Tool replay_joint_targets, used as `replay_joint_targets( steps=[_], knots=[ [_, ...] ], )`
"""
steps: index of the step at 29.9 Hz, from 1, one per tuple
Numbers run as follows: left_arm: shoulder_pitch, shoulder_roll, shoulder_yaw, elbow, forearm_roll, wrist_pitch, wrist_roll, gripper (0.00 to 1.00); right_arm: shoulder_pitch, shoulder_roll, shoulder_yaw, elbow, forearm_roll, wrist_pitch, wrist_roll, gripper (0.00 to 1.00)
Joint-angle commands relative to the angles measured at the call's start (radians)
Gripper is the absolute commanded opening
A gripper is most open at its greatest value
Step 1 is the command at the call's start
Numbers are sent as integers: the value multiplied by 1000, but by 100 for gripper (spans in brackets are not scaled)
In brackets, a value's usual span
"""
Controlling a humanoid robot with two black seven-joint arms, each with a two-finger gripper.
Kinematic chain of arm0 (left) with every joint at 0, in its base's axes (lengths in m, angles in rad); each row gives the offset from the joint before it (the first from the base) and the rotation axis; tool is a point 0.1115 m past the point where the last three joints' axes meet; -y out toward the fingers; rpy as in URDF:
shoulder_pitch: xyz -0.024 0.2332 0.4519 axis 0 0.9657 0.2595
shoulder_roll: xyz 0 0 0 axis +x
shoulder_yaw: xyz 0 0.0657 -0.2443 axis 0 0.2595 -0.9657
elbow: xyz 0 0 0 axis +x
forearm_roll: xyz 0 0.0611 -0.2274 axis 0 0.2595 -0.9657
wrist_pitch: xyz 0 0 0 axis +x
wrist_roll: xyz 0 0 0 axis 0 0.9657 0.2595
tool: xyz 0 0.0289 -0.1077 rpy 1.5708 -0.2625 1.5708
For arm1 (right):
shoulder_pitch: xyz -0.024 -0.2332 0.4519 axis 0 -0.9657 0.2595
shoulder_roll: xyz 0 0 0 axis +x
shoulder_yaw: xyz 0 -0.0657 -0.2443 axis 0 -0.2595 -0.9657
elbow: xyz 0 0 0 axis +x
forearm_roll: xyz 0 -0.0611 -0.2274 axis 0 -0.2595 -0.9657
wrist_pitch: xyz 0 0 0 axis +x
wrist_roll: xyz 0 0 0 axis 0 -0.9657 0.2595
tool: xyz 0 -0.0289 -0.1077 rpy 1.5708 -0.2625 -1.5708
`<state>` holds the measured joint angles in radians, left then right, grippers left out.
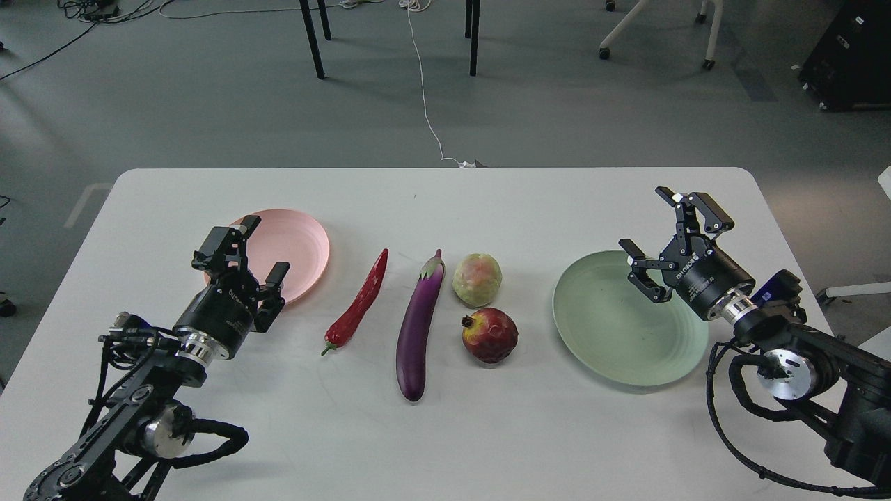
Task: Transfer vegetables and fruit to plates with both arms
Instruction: 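Reach the right gripper to the pale peach and grasp it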
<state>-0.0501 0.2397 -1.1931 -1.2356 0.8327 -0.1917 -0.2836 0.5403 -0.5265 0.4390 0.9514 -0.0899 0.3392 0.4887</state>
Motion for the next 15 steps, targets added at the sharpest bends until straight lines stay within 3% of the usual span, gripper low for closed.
replay_joint_targets(
  steps=[1, 9, 15],
  knots=[
    [-1, 6, 6, -13, 2, 3, -3, 98, 27, 0, -2, 3, -92, -26, 0, 99],
    [-19, 53, 1, -15, -9, -2, -3, 98, 269, -47, -49, 13, -385, -19, 0, 99],
    [-25, 84, 1, -16, -11, 3, -20, 98, 646, -47, -457, 15, -713, -29, 0, 99]
  ],
)
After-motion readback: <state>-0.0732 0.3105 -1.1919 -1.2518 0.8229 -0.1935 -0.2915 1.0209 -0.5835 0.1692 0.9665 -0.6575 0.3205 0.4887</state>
